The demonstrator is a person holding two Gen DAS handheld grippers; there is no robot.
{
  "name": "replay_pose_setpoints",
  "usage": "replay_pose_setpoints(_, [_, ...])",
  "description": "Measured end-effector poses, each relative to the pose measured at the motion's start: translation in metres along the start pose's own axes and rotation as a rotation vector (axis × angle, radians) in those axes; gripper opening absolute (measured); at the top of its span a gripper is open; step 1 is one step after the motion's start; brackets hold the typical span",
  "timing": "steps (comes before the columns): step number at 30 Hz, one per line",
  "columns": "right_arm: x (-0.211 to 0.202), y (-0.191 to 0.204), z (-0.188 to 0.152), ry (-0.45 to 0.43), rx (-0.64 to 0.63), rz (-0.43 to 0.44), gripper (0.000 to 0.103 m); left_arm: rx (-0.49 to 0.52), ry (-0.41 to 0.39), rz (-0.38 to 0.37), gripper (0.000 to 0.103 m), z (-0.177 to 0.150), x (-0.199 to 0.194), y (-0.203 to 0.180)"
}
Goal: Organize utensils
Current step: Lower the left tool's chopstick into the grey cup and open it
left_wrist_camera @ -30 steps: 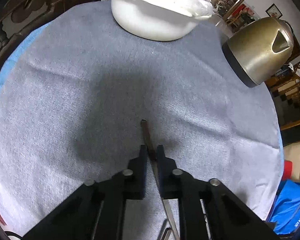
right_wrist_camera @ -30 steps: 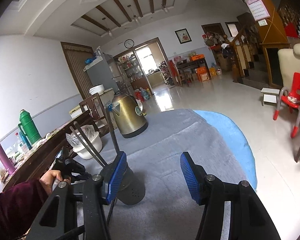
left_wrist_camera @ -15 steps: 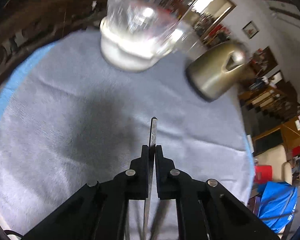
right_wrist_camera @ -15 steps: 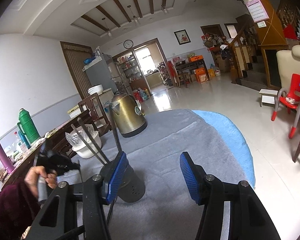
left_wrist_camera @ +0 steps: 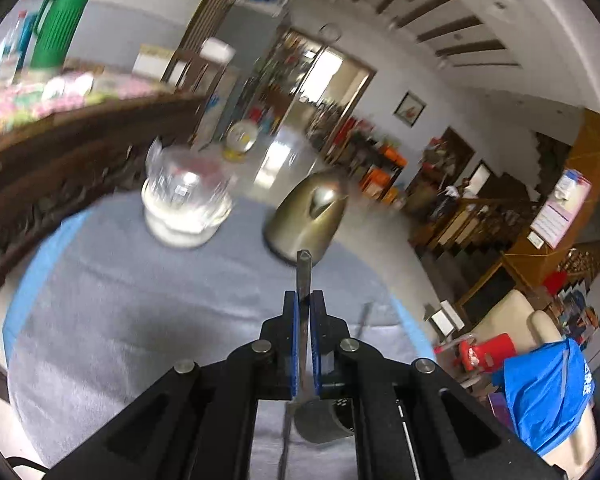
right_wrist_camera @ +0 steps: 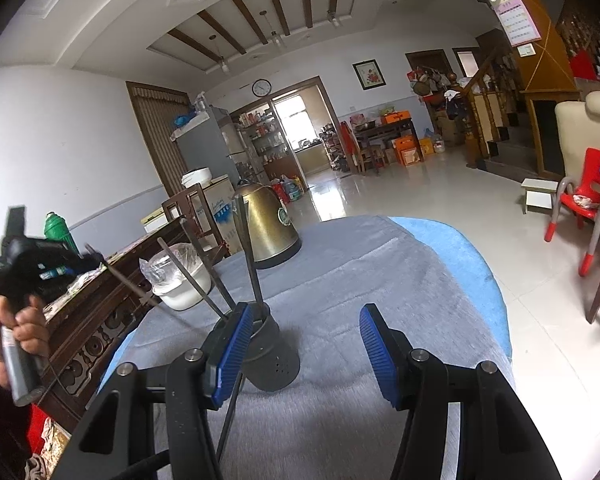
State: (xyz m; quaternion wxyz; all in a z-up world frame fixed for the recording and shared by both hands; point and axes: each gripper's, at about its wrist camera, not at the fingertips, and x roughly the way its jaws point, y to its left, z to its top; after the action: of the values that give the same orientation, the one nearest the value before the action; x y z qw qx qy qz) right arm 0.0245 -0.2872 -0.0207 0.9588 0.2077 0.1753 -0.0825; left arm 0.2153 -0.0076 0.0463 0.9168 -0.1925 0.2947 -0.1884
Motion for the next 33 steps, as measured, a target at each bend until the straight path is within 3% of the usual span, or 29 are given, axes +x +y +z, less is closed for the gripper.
replay_pose_setpoints(5, [-0.005, -0.008, 0.000, -0.006, 0.012, 0.004, 0.059, 0.067, -0.071, -0.040, 0.005, 0.006, -0.021, -0.030])
replay_pose_setpoints(10, [-0.005, -0.014, 0.000, -0.006, 0.022, 0.006, 0.059, 0.093, -0.090, -0.070, 0.005, 0.007, -0.031, -0.049])
replay_pose_setpoints(18, [-0.001, -0.022, -0.003, 0.010, 0.045, 0.020, 0.059, 0.133, -0.077, -0.092, 0.005, 0.007, -0.027, -0.077])
replay_pose_setpoints(28, [0.005, -0.024, -0.008, 0.030, 0.048, 0.022, 0.059, 0.199, -0.097, -0.058, 0.005, -0.009, -0.007, -0.097])
replay_pose_setpoints(33, [0.007, -0.026, -0.007, 0.041, 0.060, 0.024, 0.059, 0.230, -0.051, -0.053, 0.005, -0.022, 0.006, -0.098])
